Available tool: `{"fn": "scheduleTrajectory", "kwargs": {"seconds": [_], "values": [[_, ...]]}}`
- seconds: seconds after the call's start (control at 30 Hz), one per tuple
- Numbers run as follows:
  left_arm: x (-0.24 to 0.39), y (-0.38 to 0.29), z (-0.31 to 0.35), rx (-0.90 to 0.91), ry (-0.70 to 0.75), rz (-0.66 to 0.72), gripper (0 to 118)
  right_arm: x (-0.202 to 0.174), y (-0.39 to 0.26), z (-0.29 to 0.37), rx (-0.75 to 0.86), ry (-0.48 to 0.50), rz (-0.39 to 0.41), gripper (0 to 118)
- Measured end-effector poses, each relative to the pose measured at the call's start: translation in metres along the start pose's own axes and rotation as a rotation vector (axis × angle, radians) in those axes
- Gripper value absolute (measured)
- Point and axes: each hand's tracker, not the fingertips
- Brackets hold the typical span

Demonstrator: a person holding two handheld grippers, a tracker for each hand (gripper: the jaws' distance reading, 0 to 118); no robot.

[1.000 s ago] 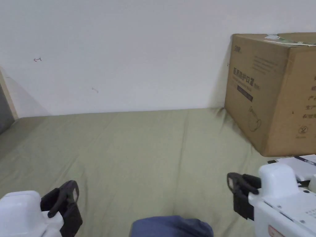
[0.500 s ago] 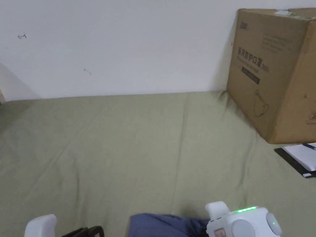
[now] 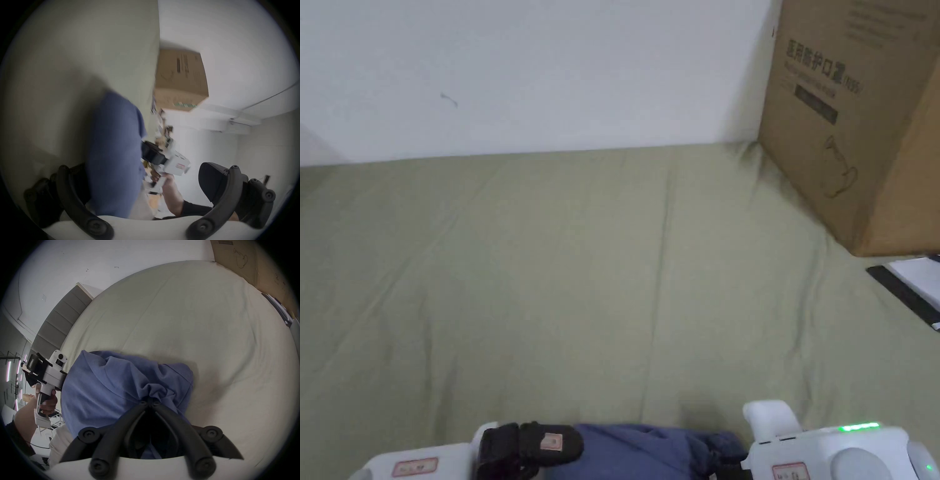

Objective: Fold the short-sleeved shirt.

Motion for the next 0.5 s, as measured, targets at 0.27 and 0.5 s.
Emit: {"fn": "scheduleTrajectory", "kwargs": {"seconds": [0.27,0.5], "values": [[0.031,-0.027,-0.017,0.082,0.449,-0.257,54,0.003,-0.011,0.004,0.052,0.016,-0.001,0],[0.05,-0.046,-0.019,0.099,0.521,-0.37,15,-0.01,-0.017,0.023,0.136,-0.004,0.003,0]]}}
